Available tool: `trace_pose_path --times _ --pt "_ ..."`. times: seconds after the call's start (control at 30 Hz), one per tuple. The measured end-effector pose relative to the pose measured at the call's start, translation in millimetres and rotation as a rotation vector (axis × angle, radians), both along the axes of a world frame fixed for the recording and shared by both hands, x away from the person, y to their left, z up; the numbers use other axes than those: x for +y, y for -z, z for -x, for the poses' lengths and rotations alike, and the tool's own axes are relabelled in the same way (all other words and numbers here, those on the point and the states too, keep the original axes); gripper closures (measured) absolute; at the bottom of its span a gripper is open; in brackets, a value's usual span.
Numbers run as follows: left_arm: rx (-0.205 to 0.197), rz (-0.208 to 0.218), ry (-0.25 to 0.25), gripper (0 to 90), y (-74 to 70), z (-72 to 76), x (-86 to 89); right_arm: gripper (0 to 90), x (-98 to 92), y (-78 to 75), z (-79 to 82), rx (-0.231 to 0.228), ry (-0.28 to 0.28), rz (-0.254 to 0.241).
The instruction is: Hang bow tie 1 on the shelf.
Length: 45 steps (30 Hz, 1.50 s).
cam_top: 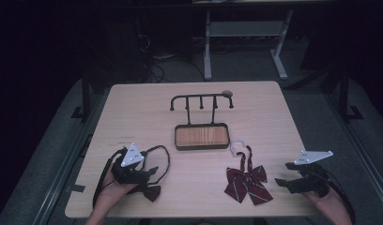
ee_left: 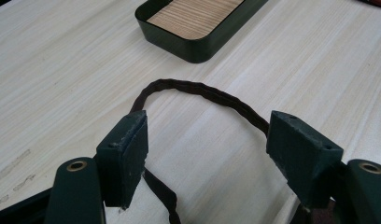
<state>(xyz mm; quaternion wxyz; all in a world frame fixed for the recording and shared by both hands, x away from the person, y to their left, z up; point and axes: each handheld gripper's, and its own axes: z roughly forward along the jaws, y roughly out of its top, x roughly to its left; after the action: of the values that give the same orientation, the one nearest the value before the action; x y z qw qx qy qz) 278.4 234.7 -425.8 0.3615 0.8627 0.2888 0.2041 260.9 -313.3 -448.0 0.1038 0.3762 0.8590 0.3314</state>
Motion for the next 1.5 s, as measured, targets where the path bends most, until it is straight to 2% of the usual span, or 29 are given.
trace_pose_path --times 0.5,0.9,1.07,1.27,1.5 --pt "0.0 -0.007 0.005 29.9 0.4 3.3 -0.3 19.3 9.2 -3.6 -2.1 0.003 -0.02 -0.01" --pt "0.001 -0.003 -0.003 29.9 -0.5 3.1 2.0 19.0 21.1 -13.3 -7.2 0.035 -0.033 -0.012" --pt "0.002 -0.002 -0.002 29.9 -0.7 2.0 1.0 21.6 26.2 -21.3 -11.3 0.037 -0.052 0.009" --pt "-0.004 -0.001 -0.001 29.9 -1.1 2.4 0.8 25.8 32.1 -27.4 -16.2 0.065 -0.068 0.004" --pt "-0.007 -0.004 0.002 29.9 -1.7 3.4 0.4 29.2 40.9 -34.4 -21.4 0.066 -0.093 0.023"
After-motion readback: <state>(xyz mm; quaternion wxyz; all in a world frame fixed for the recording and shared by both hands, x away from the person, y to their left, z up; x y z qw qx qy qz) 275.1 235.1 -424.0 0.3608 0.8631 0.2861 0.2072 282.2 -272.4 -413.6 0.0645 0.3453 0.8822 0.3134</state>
